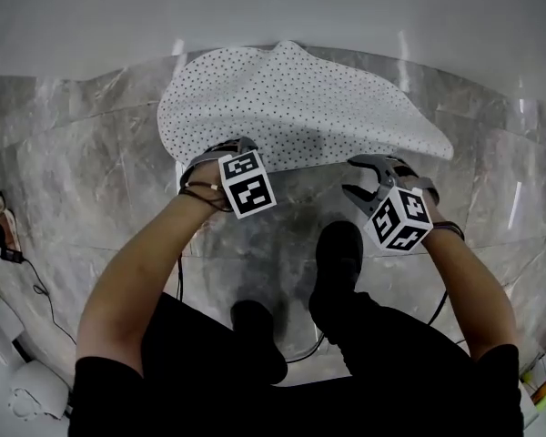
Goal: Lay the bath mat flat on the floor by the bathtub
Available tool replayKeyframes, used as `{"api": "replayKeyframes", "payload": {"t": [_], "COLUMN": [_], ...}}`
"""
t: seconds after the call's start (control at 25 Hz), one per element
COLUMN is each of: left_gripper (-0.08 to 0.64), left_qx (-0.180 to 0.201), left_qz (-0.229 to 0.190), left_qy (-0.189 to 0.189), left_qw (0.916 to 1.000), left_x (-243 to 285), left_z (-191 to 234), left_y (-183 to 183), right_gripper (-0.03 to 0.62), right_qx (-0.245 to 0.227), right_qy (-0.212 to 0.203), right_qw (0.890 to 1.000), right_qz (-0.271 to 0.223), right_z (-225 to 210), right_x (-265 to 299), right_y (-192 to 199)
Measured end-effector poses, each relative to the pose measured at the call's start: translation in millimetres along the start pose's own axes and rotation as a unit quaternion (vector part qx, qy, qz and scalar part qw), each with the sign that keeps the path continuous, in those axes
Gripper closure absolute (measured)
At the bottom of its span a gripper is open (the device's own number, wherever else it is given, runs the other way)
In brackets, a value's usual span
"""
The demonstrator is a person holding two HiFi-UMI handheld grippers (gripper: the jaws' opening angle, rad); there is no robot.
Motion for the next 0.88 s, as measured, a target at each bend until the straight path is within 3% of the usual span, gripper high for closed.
{"api": "replayKeyframes", "payload": {"t": [0.16,0.28,0.4,0.48,0.52,0.64,0.76,0.88], "left_gripper": [0.27,0.267,0.268,0.326,0.402,0.419,0.497,0.551], "left_qx": [0.033,0.024,0.019,0.024,0.03,0.059,0.083,0.078], "left_qz": [0.007,0.004,0.009,0.005,0.002,0.004,0.012,0.011], "left_qy": [-0.004,-0.023,-0.046,-0.061,-0.066,-0.074,-0.073,-0.054], "left_qw": [0.9994,0.9994,0.9987,0.9978,0.9974,0.9955,0.9938,0.9954], "left_x": [5.9,9.9,10.4,9.3,9.0,8.4,9.9,10.6], "left_z": [-11.8,-15.6,-13.4,-13.2,-14.4,-19.2,-27.7,-31.6], "left_y": [-0.6,0.5,-0.8,-1.6,-1.2,-1.0,-5.8,-6.6], "right_gripper": [0.382,0.39,0.379,0.423,0.431,0.449,0.509,0.551], "right_qx": [-0.008,-0.019,-0.043,-0.053,-0.055,-0.055,-0.049,-0.02], "right_qy": [0.042,0.074,0.046,0.019,0.013,0.015,0.026,0.022], "right_qw": [0.996,0.99,0.987,0.987,0.987,0.987,0.987,0.988], "right_qz": [0.083,0.121,0.145,0.152,0.153,0.149,0.152,0.152], "right_z": [-7.2,-31.7,-46.2,-46.5,-45.4,-42.5,-39.6,-43.8], "right_x": [32.9,44.7,53.5,55.1,55.1,54.3,52.2,49.1], "right_y": [41.4,52.5,53.5,53.9,54.0,53.2,54.0,51.6]}}
Point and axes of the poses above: the fingertips, and each gripper's own axes: x forward along the fingers, z to its left, y out of its underside, the point moved 8 cm from there along -x, backward along the fingers, and after that the axes turned 10 degrees about x, right-handed, at the moved point
